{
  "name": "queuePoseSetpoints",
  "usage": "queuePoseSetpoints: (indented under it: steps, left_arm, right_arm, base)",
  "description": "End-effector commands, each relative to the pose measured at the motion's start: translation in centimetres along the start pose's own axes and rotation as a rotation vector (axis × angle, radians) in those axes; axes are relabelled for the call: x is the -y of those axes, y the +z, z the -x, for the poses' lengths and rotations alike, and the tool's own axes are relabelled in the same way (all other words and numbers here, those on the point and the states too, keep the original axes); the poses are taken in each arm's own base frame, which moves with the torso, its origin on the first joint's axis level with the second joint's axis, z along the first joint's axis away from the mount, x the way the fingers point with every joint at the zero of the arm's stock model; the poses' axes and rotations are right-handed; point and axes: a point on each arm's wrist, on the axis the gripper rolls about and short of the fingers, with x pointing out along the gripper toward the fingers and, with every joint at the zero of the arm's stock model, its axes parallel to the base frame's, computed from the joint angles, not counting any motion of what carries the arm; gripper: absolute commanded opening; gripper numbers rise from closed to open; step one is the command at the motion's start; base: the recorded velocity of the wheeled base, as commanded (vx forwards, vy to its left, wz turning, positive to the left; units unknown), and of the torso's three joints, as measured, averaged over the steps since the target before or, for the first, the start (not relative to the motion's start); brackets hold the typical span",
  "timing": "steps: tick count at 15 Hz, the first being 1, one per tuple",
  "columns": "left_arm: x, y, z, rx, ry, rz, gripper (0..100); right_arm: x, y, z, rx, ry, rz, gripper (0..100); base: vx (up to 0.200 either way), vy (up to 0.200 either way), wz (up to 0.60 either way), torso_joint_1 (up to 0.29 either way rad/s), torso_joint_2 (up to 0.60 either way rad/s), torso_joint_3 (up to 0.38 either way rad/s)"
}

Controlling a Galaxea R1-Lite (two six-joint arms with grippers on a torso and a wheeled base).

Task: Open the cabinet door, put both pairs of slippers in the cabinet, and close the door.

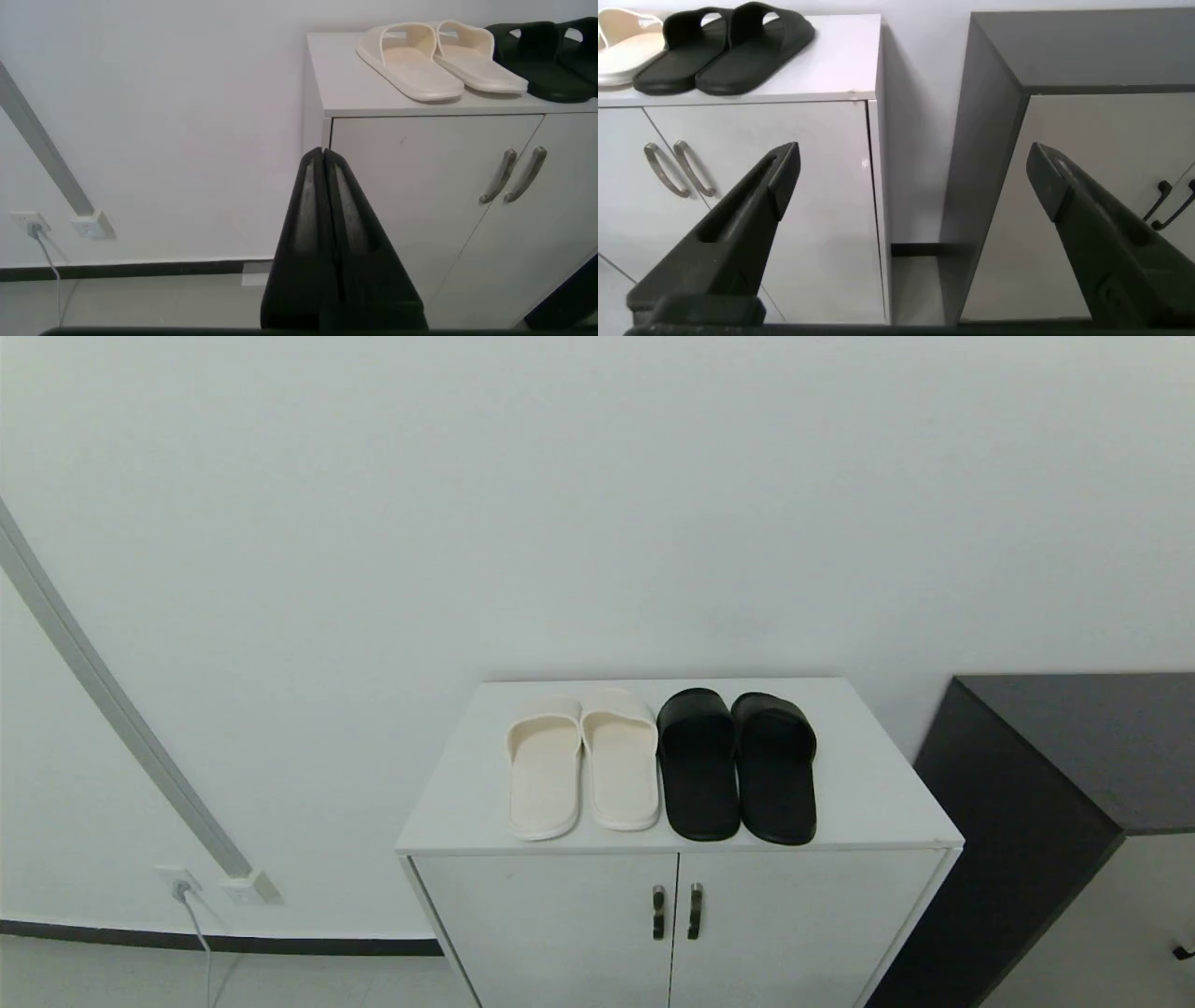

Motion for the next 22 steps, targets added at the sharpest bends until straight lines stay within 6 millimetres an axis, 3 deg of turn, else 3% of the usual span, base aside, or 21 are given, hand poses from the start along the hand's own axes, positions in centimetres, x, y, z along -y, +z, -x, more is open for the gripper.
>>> queuePoseSetpoints:
  steps: [1, 6, 7, 8, 9, 11, 12, 13, 14, 15, 16, 19, 20, 22]
  left_arm:
    - [0.0, 0.0, 0.0, -0.001, 0.001, -0.001, 0]
    - [0.0, 0.0, 0.0, -0.001, 0.001, -0.001, 0]
    - [0.0, 0.0, 0.0, -0.002, 0.001, -0.001, 0]
    - [0.0, 0.0, 0.0, -0.002, 0.001, -0.002, 0]
    - [0.0, 0.0, 0.0, -0.002, 0.001, -0.005, 0]
    - [0.0, 0.0, 0.0, -0.002, 0.001, -0.007, 0]
    - [0.0, 0.0, 0.0, -0.002, 0.001, -0.009, 0]
    - [0.0, 0.0, 0.0, -0.002, 0.001, -0.009, 0]
    - [0.0, 0.0, 0.0, -0.002, 0.001, -0.009, 0]
    - [0.0, 0.0, 0.0, -0.002, 0.001, -0.007, 0]
    - [0.0, 0.0, 0.0, -0.002, 0.001, -0.007, 0]
    - [0.0, 0.0, 0.0, -0.002, 0.001, -0.007, 0]
    - [0.0, 0.0, 0.0, -0.002, 0.001, -0.007, 0]
    - [0.0, 0.0, 0.0, -0.002, 0.001, -0.007, 0]
  right_arm:
    - [0.0, 0.0, 0.0, -0.001, 0.002, -0.001, 100]
    - [0.0, 0.4, 0.1, 0.024, 0.01, 0.021, 100]
    - [0.0, 2.7, 0.6, 0.102, 0.031, -0.005, 100]
    - [0.2, 8.4, 1.3, 0.124, 0.117, -0.129, 100]
    - [0.1, 9.5, 0.4, 0.013, 0.151, -0.12, 100]
    - [-0.3, 9.8, -3.7, -0.194, 0.241, -0.099, 100]
    - [-0.4, 10.4, -6.3, -0.239, 0.247, -0.104, 100]
    - [-0.5, 10.5, -6.9, -0.242, 0.248, -0.105, 100]
    - [-1.2, 11.3, -10.9, -0.249, 0.292, -0.098, 100]
    - [-2.0, 12.0, -12.6, -0.252, 0.294, -0.098, 100]
    - [-3.0, 12.5, -13.8, -0.273, 0.297, -0.122, 100]
    - [-8.3, 13.8, -15.9, -0.318, 0.327, -0.164, 100]
    - [-11.1, 14.2, -16.5, -0.336, 0.339, -0.187, 100]
    - [-13.8, 14.5, -18.0, -0.353, 0.335, -0.19, 100]
  base:
    - [0.0, 0.0, 0.0, 0.0, 0.0, 0.0]
    - [0.0, 0.0, 0.0, 0.0, 0.0, 0.0]
    - [0.0, 0.0, 0.0, 0.0, 0.0, 0.0]
    - [0.0, 0.0, 0.0, 0.0, 0.0, 0.0]
    - [0.0, 0.0, 0.0, 0.0, 0.0, 0.0]
    - [0.0, 0.0, 0.0, 0.0, 0.0, 0.0]
    - [0.0, 0.0, 0.0, 0.0, 0.0, 0.0]
    - [0.0, 0.0, 0.0, 0.0, 0.0, 0.0]
    - [0.0, 0.0, 0.0, 0.0, 0.0, 0.0]
    - [0.0, 0.0, 0.0, 0.0, 0.0, 0.0]
    - [0.0, 0.0, 0.0, 0.0, 0.0, 0.0]
    - [0.0, 0.0, 0.0, 0.0, 0.0, 0.0]
    - [0.0, 0.0, 0.0, 0.0, 0.0, 0.0]
    - [0.0, 0.0, 0.0, 0.0, 0.0, 0.0]
